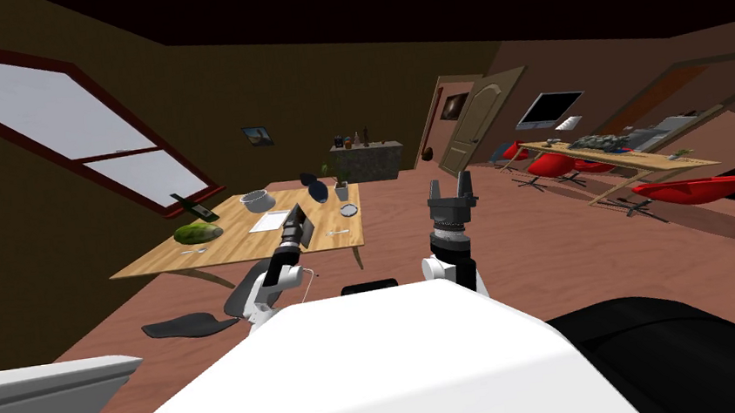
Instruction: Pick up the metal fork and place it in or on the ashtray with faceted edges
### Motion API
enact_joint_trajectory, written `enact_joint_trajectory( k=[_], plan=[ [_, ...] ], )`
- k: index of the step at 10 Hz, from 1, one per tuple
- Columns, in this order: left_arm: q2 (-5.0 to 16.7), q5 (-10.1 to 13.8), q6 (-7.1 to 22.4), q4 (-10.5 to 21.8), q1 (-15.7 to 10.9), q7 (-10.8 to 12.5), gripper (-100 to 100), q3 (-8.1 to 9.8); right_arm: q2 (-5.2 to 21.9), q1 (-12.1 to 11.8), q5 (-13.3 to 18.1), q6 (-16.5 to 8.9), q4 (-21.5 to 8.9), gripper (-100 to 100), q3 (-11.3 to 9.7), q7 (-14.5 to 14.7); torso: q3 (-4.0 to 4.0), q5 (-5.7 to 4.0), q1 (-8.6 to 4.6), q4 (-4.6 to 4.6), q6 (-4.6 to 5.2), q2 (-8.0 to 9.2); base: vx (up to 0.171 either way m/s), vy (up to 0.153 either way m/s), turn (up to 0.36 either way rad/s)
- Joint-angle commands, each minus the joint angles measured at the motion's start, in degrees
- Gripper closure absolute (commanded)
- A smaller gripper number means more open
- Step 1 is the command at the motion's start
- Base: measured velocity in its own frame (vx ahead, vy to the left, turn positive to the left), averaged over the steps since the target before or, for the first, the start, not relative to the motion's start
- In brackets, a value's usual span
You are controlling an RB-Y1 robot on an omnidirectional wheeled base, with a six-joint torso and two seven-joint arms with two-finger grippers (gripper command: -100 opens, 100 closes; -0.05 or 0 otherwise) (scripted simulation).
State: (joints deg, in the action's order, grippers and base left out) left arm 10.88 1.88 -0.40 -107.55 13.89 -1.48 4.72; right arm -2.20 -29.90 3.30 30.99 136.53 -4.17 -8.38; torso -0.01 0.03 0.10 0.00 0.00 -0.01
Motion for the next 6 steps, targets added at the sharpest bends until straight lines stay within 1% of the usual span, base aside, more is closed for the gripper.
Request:
enact_joint_trajectory(
  k=[1,2,3,4,5,6],
  plan=[
    [0.3,0.1,2.9,0.8,-0.5,0.0,-100,0.16,0.0,0.0,0.0,0.0,0.0,0,0.0,0.0,0.0,0.0,0.0,0.0,0.0,0.0,-0.001,0.028,-0.002],
    [0.3,0.1,3.3,0.8,-0.5,0.0,-100,0.16,0.0,0.0,0.0,0.0,0.0,0,0.0,0.0,0.0,0.0,0.0,0.0,-0.01,0.0,-0.001,0.014,-0.001],
    [0.4,0.0,5.4,3.1,-2.2,-0.4,-100,0.32,0.0,0.0,0.0,0.0,0.0,0,0.0,0.0,0.01,-0.01,-0.05,0.0,-0.01,0.02,-0.003,0.023,0.0],
    [0.4,0.0,6.7,3.1,-2.2,-0.4,-100,0.32,0.0,0.0,0.0,0.0,0.0,0,0.0,0.0,0.01,-0.01,-0.03,0.0,0.0,0.02,-0.003,0.022,-0.006],
    [0.5,-0.1,8.7,5.3,-3.9,-0.8,-100,0.45,0.0,0.0,0.0,0.0,0.0,0,0.0,0.0,0.01,-0.01,-0.03,0.0,0.0,0.01,0.002,0.025,-0.013],
    [0.5,-0.1,10.2,5.4,-3.9,-0.8,-100,0.45,0.0,0.0,0.0,0.0,0.0,0,0.0,0.0,-0.01,0.0,-0.01,0.0,0.0,-0.01,0.005,0.025,-0.005]
  ],
)
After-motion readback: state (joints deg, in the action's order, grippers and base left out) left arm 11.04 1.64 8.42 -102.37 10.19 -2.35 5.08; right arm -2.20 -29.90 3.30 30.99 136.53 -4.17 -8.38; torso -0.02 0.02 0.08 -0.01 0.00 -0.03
